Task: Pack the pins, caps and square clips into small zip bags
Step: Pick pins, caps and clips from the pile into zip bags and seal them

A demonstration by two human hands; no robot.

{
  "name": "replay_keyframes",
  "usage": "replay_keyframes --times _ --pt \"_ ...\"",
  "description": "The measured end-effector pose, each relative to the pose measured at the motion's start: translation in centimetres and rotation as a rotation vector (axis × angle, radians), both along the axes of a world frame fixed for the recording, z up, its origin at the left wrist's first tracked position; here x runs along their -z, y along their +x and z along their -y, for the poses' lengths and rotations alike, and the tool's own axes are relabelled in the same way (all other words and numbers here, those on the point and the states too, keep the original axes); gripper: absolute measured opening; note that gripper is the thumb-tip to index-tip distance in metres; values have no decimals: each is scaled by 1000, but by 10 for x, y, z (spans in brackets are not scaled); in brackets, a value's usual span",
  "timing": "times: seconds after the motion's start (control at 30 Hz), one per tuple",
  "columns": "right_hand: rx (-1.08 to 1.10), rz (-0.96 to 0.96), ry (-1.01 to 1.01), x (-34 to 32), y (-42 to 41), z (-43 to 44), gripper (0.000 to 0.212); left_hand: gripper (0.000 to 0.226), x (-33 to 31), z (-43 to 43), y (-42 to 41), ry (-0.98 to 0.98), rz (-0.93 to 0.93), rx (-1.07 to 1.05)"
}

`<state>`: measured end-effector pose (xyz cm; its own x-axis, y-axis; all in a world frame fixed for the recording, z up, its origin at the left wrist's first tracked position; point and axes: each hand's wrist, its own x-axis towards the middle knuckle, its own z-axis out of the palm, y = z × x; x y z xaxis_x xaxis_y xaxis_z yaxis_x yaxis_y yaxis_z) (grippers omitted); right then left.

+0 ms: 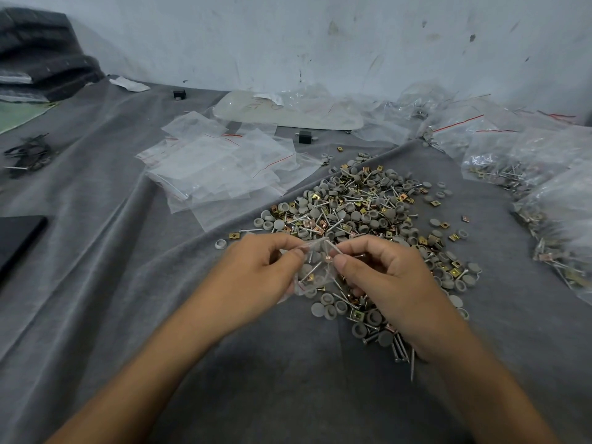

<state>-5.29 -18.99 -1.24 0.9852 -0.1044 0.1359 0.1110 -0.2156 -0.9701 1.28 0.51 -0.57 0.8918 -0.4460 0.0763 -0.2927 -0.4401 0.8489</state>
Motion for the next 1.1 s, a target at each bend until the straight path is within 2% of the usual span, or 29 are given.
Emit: replay_keyframes --times 0.27,0.37,0.5,0.77,0.93,1.1 --pt "35 45 -32 -3 -3 1 10 19 2 -1 1 -22 18 -4" --pt "63 38 -170 -1 -3 0 7 18 2 -1 0 -3 49 10" --pt "94 53 -330 4 -2 -6 16 19 1 -1 0 24 61 20" --pt "33 64 -229 5 -1 1 33 18 2 -1 0 -2 41 6" --pt "-22 87 -150 6 -1 -5 13 19 1 -1 -1 -4 38 21" --pt "-108 74 -134 7 -2 -6 20 21 0 -1 -1 2 39 43"
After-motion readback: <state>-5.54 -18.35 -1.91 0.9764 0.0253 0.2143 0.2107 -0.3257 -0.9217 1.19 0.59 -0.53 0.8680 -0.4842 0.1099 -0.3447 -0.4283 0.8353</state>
